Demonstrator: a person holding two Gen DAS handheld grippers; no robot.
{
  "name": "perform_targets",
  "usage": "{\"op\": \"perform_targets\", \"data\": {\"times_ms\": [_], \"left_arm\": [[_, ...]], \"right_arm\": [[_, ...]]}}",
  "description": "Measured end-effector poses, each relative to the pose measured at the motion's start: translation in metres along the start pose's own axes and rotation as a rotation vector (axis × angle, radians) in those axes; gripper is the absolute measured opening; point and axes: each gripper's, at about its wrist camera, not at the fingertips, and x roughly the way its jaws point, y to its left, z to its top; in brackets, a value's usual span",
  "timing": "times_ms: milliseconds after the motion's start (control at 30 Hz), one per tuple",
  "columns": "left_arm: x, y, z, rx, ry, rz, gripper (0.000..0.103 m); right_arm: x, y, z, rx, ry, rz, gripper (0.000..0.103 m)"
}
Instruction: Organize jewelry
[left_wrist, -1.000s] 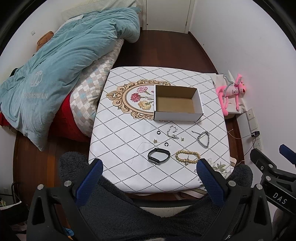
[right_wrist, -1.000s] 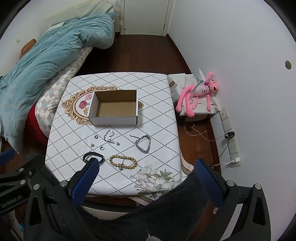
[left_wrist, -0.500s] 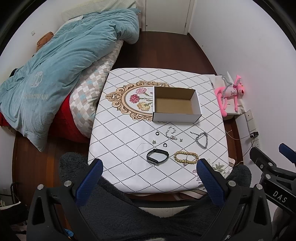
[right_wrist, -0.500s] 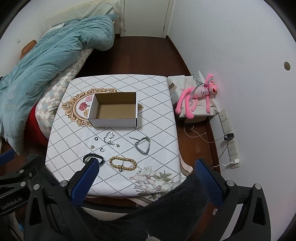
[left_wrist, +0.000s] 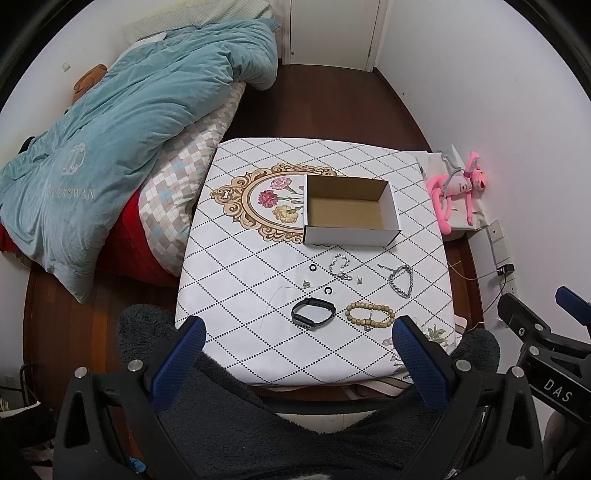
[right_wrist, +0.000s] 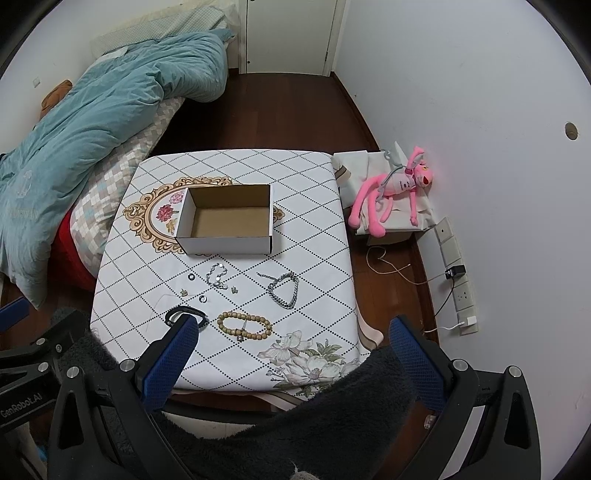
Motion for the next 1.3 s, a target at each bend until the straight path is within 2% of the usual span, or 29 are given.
{"op": "perform_targets", "data": {"times_ms": [400,633,733,900,1000,1133,1200,1300], "left_arm": [[-0.006,-0.006,0.008,0.002,-0.005,-0.003,0.103],[-0.002,0.001,-0.001,0.003,-0.018,-0.011,0.103],[0.008,0.001,0.003,0.008,-0.034,0.014,0.103],[0.055,0.009,0.015,0.002,-0.051,0.098,0.103],[0.09,0.017,0.016,0.0,-0.024,0.132,0.103],[0.152,0.024,0.01,0.009,0.074,0.175,0.103],[0.18,0.025,0.003,0.018,0.127,0.17,0.102],[0.216,0.024,-0.009,0.028,0.211,0.145,0.092]], "right_arm": [[-0.001,-0.001,0.0,0.0,-0.001,0.003,0.103],[-0.003,-0.004,0.003,0.015,-0.008,0.002,0.103],[0.006,-0.01,0.006,0.052,-0.013,0.005,0.103],[0.058,-0.017,0.012,0.106,0.056,0.015,0.103],[0.106,-0.016,0.011,0.108,0.126,0.008,0.103],[0.17,-0.008,-0.003,0.093,0.231,0.016,0.102],[0.202,-0.002,-0.014,0.082,0.289,0.024,0.097],[0.239,0.006,-0.032,0.083,0.363,0.041,0.093]]}}
